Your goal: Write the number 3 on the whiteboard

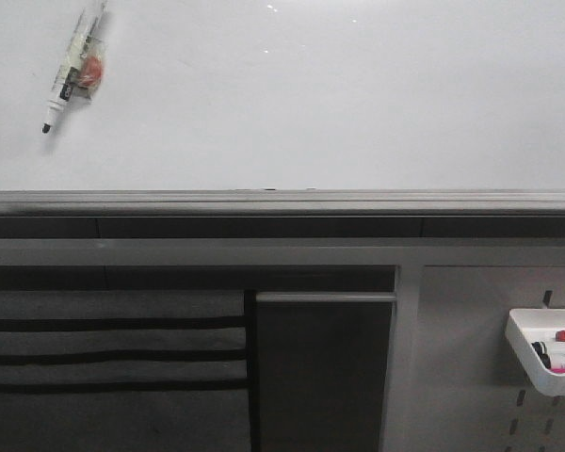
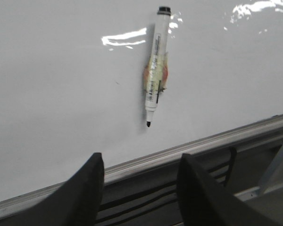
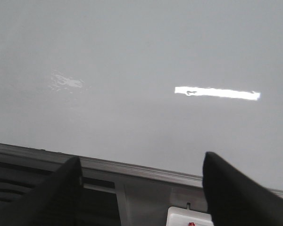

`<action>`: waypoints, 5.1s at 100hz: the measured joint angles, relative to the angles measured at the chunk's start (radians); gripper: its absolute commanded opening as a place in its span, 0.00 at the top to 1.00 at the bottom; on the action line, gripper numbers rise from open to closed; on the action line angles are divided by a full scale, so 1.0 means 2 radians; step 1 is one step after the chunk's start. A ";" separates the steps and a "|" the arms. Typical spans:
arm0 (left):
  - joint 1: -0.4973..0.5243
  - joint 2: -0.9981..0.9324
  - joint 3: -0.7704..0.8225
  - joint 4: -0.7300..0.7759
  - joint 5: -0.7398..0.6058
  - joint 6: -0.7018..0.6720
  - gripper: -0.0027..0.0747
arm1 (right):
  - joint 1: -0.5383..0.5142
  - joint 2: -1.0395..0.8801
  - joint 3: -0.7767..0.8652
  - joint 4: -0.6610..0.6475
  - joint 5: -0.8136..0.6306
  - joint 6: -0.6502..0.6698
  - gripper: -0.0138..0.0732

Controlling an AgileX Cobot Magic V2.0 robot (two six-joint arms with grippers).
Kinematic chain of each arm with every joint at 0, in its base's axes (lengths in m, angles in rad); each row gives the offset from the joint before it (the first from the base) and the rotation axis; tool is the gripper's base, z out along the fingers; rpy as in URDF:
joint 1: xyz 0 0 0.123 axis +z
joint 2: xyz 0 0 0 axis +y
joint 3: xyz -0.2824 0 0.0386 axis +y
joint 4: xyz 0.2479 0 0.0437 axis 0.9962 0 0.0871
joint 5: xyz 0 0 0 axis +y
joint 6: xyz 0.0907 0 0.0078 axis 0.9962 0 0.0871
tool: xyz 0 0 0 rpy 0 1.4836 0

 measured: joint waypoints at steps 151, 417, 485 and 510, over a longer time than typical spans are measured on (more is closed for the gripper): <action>-0.030 0.324 -0.091 0.050 -0.187 0.002 0.93 | 0.010 0.004 0.000 0.000 0.004 -0.002 0.29; -0.263 0.192 -0.250 -0.017 0.410 0.213 0.99 | 0.263 0.492 -0.298 0.279 0.221 -0.442 0.54; -0.264 0.192 -0.250 -0.012 0.407 0.224 0.85 | 0.263 0.492 -0.298 0.280 0.223 -0.445 0.86; -0.264 0.192 -0.250 -0.003 0.396 0.218 0.55 | 0.263 0.492 -0.298 0.279 0.221 -0.445 0.90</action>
